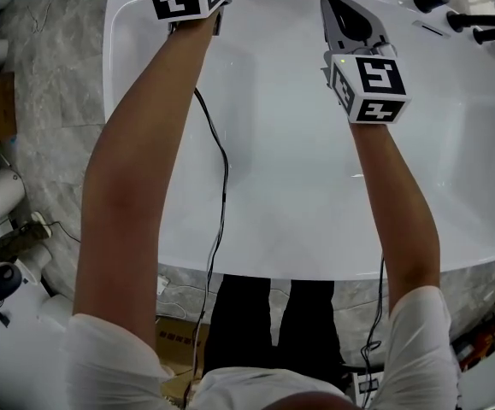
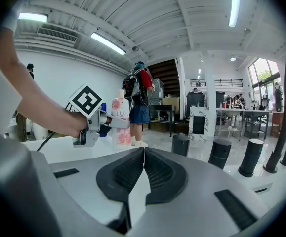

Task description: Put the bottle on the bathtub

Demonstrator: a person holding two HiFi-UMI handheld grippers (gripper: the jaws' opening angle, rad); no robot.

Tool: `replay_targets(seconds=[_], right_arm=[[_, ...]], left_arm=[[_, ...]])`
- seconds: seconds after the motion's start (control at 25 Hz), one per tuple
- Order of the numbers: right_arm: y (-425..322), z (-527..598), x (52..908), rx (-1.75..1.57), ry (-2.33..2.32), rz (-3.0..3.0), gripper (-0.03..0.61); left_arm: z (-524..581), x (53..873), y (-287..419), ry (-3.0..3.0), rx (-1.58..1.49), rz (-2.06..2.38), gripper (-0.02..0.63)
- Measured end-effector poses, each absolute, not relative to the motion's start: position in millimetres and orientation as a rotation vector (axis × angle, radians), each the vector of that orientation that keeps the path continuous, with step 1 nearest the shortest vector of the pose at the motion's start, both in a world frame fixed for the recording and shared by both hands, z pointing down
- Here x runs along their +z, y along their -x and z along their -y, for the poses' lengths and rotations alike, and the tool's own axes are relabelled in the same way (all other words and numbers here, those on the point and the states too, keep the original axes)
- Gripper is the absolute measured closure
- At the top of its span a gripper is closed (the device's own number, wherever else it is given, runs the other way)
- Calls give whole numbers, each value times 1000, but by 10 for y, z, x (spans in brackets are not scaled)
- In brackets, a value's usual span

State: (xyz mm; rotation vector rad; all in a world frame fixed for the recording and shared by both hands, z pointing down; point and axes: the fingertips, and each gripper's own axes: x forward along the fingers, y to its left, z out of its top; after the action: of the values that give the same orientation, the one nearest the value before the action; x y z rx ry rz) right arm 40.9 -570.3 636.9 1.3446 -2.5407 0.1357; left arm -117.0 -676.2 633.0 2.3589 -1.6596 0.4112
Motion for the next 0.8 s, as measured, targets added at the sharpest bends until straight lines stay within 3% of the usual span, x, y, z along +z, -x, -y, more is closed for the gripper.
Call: replay_targets(seconds=[0.56, 0.8], right_arm=[[-407, 5651, 6379, 160, -1328, 2569, 565], [-417, 5614, 6332, 147, -1315, 2556, 565]], left_arm=[[6778, 6395, 1099, -2413, 427, 1692, 374], [6596, 6508, 1098, -2403, 447, 1666, 333]])
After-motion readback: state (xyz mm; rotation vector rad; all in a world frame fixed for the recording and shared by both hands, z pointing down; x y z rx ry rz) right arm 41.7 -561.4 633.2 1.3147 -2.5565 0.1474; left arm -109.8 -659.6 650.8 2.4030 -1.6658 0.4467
